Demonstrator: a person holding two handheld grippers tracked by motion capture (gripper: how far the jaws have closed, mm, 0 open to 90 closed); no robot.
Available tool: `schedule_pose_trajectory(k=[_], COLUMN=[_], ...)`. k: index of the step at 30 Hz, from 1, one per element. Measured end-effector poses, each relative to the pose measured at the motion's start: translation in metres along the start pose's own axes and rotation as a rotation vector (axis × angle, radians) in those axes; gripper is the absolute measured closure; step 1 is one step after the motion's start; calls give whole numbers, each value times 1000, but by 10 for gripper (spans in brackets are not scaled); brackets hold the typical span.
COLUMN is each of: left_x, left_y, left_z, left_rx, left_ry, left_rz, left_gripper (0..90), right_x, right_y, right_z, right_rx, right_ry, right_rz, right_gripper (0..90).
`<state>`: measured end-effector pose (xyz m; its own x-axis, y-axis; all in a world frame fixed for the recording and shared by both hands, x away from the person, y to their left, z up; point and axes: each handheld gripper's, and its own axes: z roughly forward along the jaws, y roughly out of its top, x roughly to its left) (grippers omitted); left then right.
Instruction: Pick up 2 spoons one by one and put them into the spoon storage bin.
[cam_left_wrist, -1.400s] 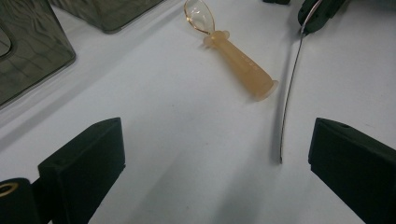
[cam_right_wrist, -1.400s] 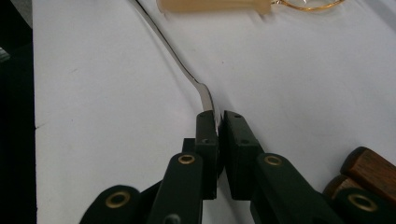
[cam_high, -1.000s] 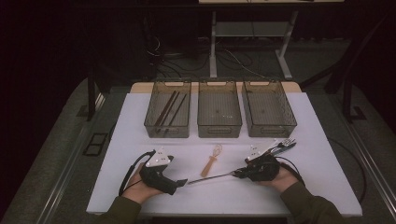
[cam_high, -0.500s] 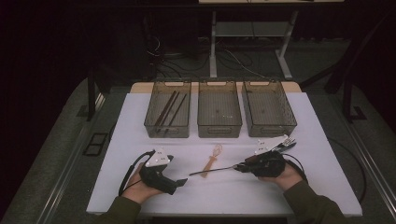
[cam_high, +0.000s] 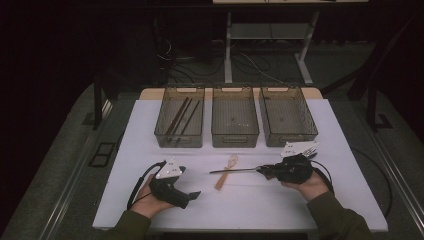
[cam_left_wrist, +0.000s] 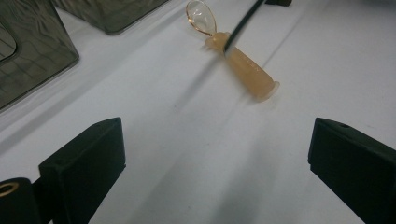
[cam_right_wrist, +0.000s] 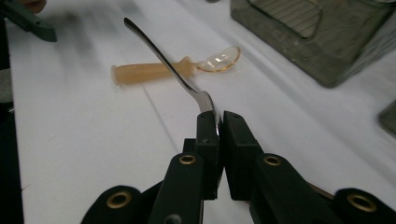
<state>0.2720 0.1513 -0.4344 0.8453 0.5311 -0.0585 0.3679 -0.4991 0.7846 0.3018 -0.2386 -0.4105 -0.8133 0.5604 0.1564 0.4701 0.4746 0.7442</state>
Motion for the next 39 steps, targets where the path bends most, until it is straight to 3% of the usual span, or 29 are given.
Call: schedule_pose_trajectory(k=[8,19,39], left_x=[0,0,1], left_y=[0,0,0], left_z=[0,1,3], left_rx=[2,2,6], left_ry=[-1,-3,-7], left_rz=[-1,1,4], left_gripper=[27,27,27], right_x=[-8,-18,-34], right_y=[2,5,30], right_z=[-10,-25,-37], right_rx=[-46,-95,-168], right_ry=[-80,-154,-282], right_rz=[51,107,148], right_gripper=[849,849,852])
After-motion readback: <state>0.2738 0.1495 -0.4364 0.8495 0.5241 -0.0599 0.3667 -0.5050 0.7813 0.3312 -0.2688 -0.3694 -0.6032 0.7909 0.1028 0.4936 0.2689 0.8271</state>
